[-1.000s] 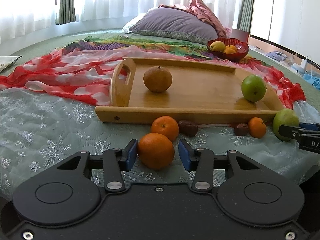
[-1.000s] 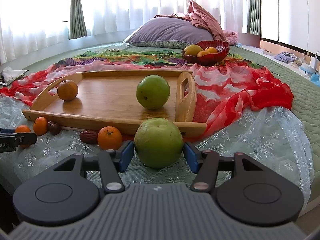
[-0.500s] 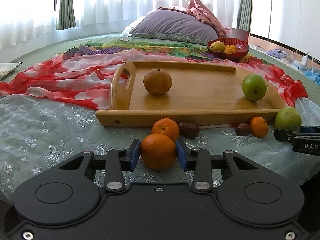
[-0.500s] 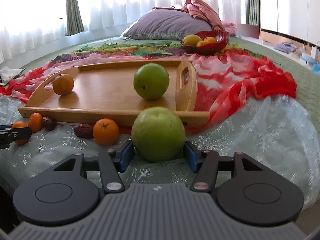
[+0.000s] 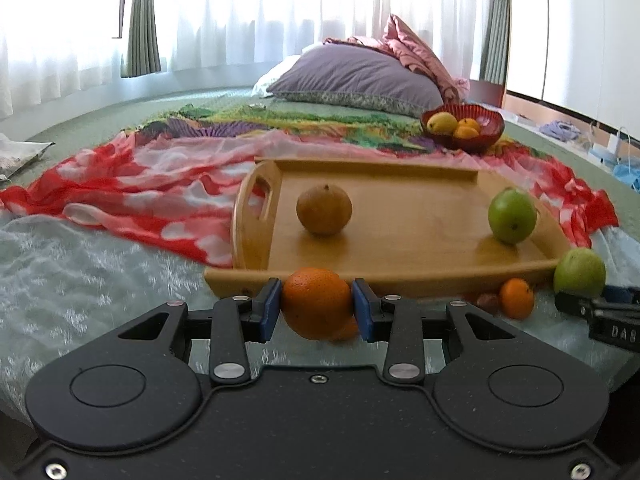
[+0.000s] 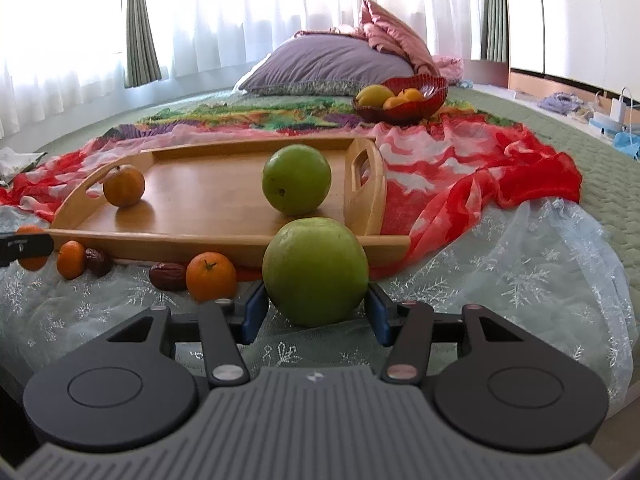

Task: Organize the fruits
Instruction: 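Grasp a mandarin orange with the left tool while the right tool grasps the second green apple, then lift the mandarin with the left tool while the right tool lifts the apple onto the tray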

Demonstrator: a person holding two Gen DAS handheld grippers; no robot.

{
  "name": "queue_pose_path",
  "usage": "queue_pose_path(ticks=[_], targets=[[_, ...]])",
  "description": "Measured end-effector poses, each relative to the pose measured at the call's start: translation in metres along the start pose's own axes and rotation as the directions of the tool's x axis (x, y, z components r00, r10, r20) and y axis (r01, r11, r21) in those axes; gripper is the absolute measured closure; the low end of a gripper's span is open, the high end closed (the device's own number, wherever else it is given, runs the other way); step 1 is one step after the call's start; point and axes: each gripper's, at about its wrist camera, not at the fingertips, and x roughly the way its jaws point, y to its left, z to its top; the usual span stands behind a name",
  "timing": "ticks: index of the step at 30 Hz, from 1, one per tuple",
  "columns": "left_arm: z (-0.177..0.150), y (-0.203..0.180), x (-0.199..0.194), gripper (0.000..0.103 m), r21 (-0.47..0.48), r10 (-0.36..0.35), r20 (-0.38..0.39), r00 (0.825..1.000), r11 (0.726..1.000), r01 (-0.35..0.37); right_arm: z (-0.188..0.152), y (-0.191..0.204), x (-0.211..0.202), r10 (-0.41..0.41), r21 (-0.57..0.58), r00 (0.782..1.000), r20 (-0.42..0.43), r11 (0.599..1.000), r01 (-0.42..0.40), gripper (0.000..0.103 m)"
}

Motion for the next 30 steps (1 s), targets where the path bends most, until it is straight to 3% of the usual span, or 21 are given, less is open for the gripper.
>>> queue_pose_path(ticks=[12,19,27,30], targets=[[0.026,0.000,0.008,0.067,-0.015,0.008,0.036,0.999,1.000,-0.008,0.007,0.002,-0.010,-0.015,-0.006,0.998,0.055,1.000,0.016,0.048],[0.024,-0.006,0.011,0.067,-0.007,-0.005,0.026,1.000,1.000,0.006,0.004,-0.006,0.005,0.018,0.042,1.000,-0.026,0.999,-0.016,0.042],[0.023,-0.009,0.011,0.067,-0.004,-0.006,0.022,1.000,1.000,0.006,0.011,0.001,0.013,0.022,0.023,1.000,-0.008,1.000,-0.022,0.039],[0.024,-0.008,0.012,0.067,-0.005,-0.007,0.021,1.000,1.000,0.007,0.013,0.002,0.016,0.018,0.022,1.000,-0.014,1.000,-0.018,0.044]])
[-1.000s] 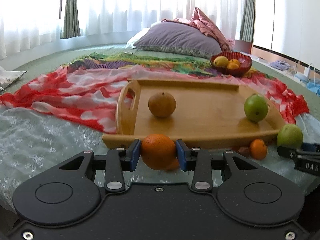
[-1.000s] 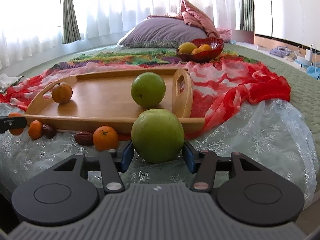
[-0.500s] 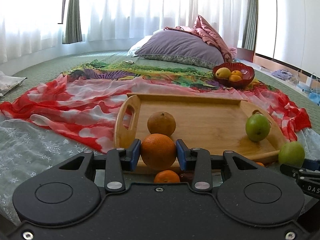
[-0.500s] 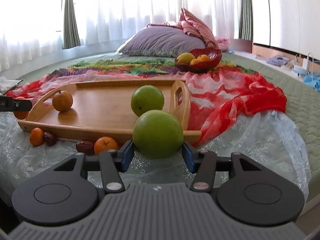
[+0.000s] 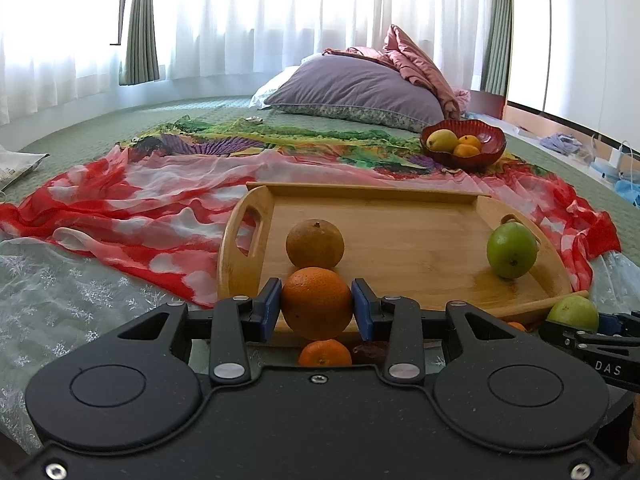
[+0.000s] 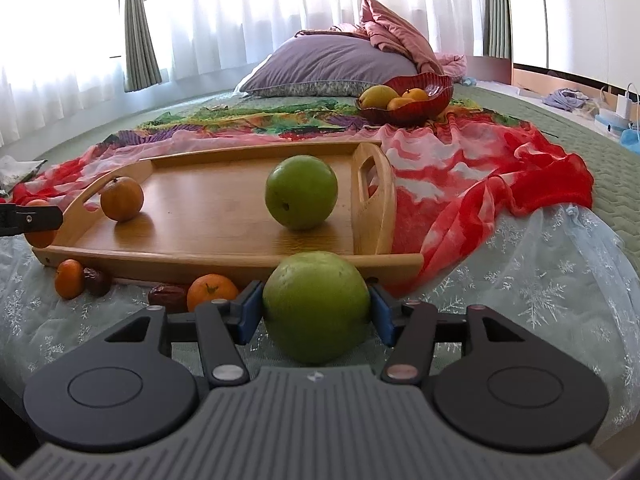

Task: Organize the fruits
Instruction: 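Lift the mandarin with the left tool while the right tool lifts the apple onto the tray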

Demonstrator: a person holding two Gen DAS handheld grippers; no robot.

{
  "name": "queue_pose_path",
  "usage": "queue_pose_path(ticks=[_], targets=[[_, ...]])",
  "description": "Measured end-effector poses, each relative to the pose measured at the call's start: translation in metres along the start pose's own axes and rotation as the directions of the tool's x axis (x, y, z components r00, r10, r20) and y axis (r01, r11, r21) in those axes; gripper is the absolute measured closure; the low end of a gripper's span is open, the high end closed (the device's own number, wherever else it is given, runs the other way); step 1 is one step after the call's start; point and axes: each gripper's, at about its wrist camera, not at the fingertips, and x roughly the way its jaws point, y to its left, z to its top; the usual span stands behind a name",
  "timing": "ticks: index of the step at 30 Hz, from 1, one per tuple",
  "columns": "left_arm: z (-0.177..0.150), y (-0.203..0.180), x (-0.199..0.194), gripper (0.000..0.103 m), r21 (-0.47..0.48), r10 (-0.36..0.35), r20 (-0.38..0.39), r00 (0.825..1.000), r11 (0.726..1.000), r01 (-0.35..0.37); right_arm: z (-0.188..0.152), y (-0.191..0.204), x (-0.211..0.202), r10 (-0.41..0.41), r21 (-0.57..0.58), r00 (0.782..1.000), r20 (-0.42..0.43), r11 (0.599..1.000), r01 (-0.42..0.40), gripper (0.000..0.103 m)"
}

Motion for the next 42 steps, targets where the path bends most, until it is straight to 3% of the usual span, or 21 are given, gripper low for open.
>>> queue_pose_path(ticks=[7,13,18,23,32,42], targets=[[0.015,0.002,0.007,0.067,0.014,-0.007,0.004,1.000,1.000,0.007,0.010,0.002,-0.015,0.015,-0.008,0.999,0.033,1.000,-0.015,0.045],[0.058,0.002,0.029,0.067,0.016,-0.027,0.000,1.000,0.999,0.027,0.053,0.001,-0.013,0.032,0.007,0.997,0.067,0.999,-0.032,0.044],[0.095,-0.001,0.061,0.067,0.019,-0.046,-0.023,0.999,0.999,0.047,0.097,0.000,0.014,0.030,0.008,0.998,0.056,1.000,-0.031,0.044],[0.117,-0.001,0.104,0.067,0.008,-0.039,-0.092,0.995,0.999,0.040,0.132,0.001,0.059,0.025,0.006,0.999,-0.022,1.000,-0.025,0.044],[0.114,-0.001,0.171,0.067,0.021,0.029,-0.236,0.971,0.999,-0.025,0.141,0.009,0.122,0.004,-0.026,0.989,-0.150,1.000,-0.008,0.044],[0.107,0.001,0.196,0.067,0.044,0.060,-0.279,0.958,0.998,-0.049,0.134,0.015,0.147,-0.027,-0.054,0.979,-0.204,0.998,0.017,0.044]])
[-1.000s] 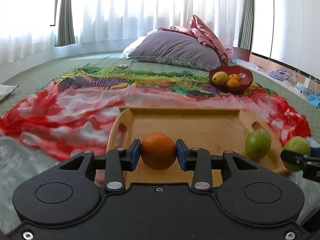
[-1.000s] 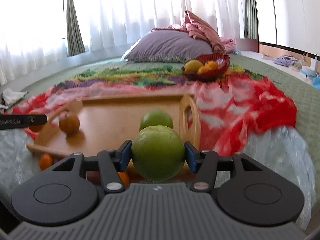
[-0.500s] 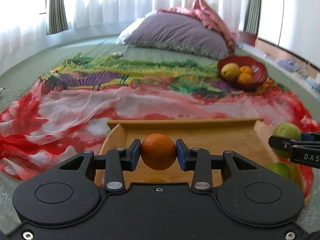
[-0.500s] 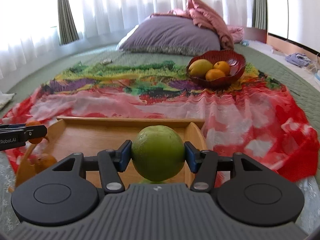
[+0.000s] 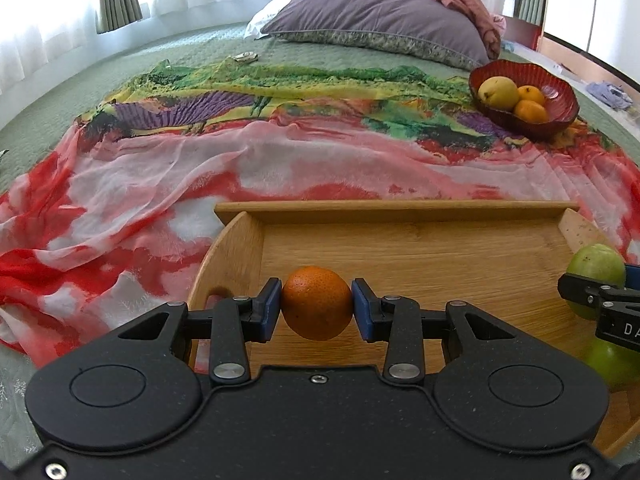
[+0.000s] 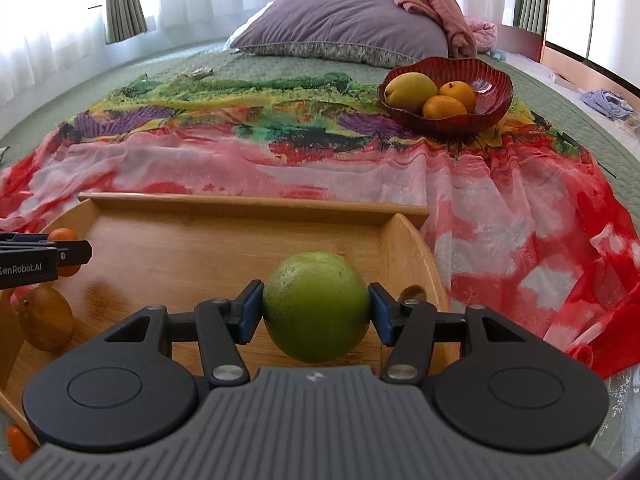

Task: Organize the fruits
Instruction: 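Lift the mandarin with the left tool while the right tool lifts the apple onto the tray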

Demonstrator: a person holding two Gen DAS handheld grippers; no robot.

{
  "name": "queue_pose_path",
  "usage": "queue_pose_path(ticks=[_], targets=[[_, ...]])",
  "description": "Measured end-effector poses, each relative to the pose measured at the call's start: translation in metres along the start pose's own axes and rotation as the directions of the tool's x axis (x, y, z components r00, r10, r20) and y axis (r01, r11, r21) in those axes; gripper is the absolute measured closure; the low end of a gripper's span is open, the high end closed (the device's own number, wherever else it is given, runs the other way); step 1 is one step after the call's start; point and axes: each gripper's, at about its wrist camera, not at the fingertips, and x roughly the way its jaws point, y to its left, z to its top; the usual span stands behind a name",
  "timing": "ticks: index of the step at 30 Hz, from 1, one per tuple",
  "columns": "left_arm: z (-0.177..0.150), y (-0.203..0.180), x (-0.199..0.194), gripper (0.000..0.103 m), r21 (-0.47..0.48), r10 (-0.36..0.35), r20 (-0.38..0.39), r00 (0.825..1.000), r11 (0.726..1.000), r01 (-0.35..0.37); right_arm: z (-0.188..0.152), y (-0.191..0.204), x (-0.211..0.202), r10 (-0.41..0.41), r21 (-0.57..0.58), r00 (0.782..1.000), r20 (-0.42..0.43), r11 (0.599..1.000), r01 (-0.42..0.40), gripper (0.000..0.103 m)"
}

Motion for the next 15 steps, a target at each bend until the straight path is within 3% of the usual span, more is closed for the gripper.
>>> queue_pose_path(ticks=[15], targets=[[-0.001,-0.002,0.014,0.067,0.021,0.009,-0.018,1.000,1.000,-0.009,-0.004,0.004,0.006,-0.012,-0.020,1.000,-0.009,1.000,0.012,0.044]])
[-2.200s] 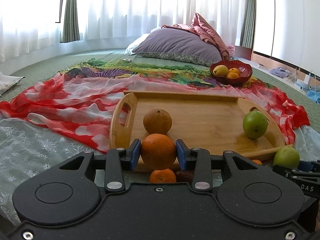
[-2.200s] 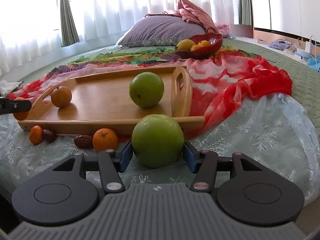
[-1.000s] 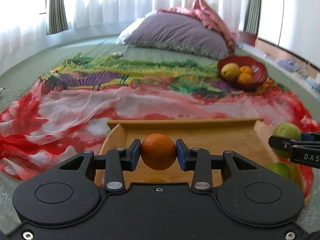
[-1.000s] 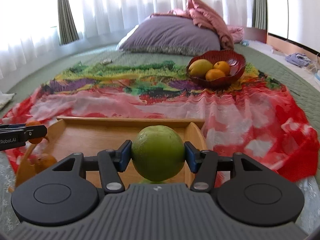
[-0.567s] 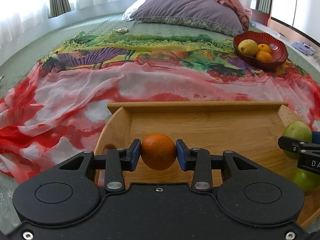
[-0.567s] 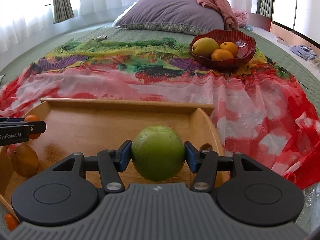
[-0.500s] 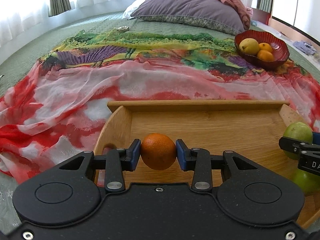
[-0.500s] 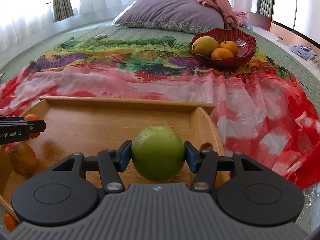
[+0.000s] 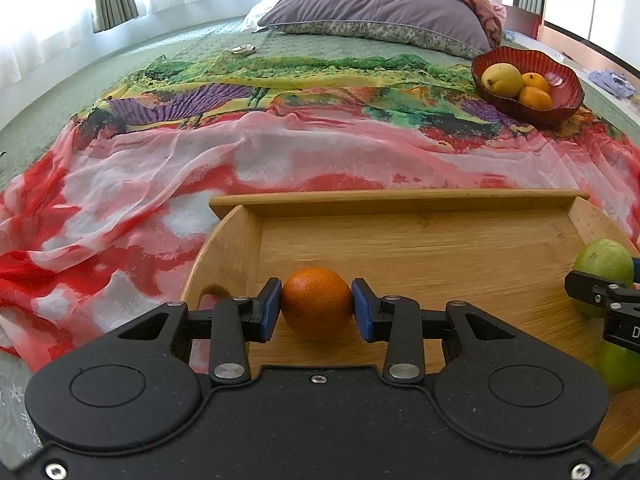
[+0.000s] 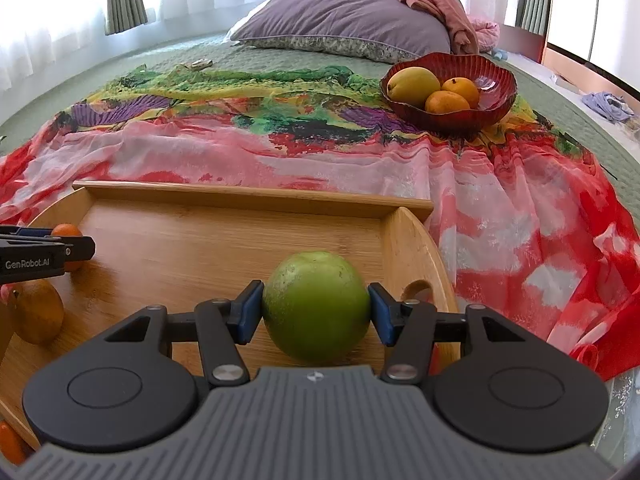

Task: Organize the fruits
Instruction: 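Lift the mandarin with the left tool while the right tool lifts the apple onto the tray, then open the left tool releasing the mandarin while the right tool releases the apple on the tray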

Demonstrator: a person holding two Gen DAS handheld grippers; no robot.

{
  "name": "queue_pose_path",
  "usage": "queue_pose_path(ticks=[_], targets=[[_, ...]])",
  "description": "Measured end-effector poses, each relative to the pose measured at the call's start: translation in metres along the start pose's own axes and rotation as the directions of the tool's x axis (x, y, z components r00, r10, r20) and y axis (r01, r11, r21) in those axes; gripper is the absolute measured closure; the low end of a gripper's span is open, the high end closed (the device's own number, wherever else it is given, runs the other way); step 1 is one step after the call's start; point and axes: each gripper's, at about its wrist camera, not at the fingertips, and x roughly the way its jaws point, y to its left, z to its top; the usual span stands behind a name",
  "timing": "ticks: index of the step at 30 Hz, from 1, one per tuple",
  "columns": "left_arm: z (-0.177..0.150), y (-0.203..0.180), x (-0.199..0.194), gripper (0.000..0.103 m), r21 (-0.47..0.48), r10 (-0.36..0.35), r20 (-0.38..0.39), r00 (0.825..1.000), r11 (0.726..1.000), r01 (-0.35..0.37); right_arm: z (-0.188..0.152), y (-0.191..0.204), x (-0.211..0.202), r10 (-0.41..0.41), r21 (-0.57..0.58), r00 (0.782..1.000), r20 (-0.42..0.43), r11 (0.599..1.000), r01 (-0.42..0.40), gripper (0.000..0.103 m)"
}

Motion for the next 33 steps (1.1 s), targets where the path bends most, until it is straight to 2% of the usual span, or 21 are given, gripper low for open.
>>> queue_pose_path(ticks=[15,20,26,30,33], targets=[[-0.002,-0.004,-0.001,0.066,0.030,0.012,0.007,1.000,0.999,-0.012,-0.003,0.004,-0.002,-0.007,-0.020,1.000,0.009,1.000,0.007,0.042],[-0.002,-0.004,-0.002,0.065,0.027,0.011,0.008,1.000,1.000,-0.011,-0.002,0.004,-0.007,-0.013,-0.031,1.000,0.025,0.999,0.014,0.039],[-0.002,-0.006,-0.012,0.048,0.050,0.017,0.027,0.999,0.999,-0.018,-0.002,0.003,-0.014,-0.018,-0.050,0.999,0.039,0.999,0.020,0.033],[-0.004,-0.006,-0.024,0.028,0.067,0.017,0.051,0.999,0.998,-0.021,-0.003,0.003,-0.020,-0.015,-0.060,0.999,0.050,0.998,0.018,0.032],[-0.008,-0.007,-0.035,0.023,0.087,0.010,0.082,0.997,0.996,-0.017,-0.005,0.006,-0.024,-0.017,-0.081,0.998,0.057,0.996,0.022,0.031]])
